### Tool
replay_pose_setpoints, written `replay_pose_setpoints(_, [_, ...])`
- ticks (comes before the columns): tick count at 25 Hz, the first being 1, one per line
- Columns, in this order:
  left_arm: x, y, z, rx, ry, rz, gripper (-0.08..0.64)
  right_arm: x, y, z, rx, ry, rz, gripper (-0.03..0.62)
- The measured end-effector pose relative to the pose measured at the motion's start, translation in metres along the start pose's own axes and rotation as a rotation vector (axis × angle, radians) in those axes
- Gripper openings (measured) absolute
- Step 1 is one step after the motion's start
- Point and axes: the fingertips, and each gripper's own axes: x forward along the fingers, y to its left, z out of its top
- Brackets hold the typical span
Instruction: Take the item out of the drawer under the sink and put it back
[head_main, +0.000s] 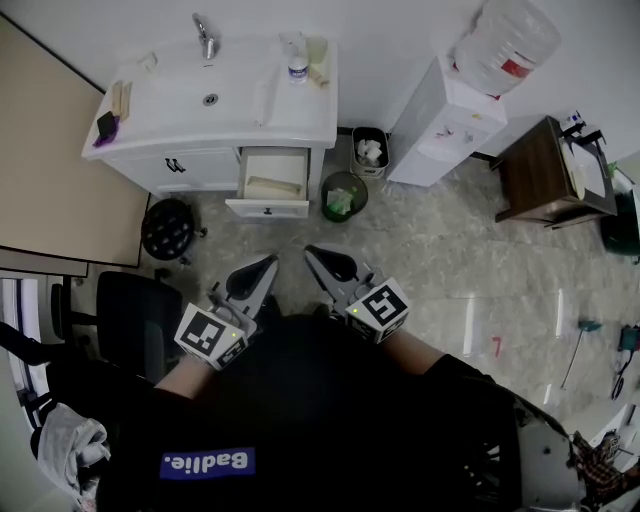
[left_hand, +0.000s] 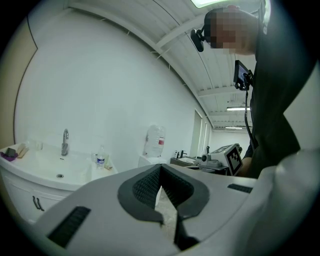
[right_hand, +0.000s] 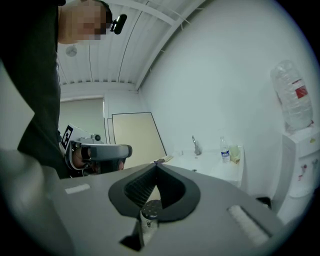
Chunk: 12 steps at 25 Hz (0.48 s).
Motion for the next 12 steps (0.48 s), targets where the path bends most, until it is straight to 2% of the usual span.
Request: replay_pose_setpoints(12, [0.026, 0.118, 0.023, -0.008, 0.005, -0.103, 0.003, 0.109, -0.044, 0.021, 0.019, 0.023, -0.093, 0.002])
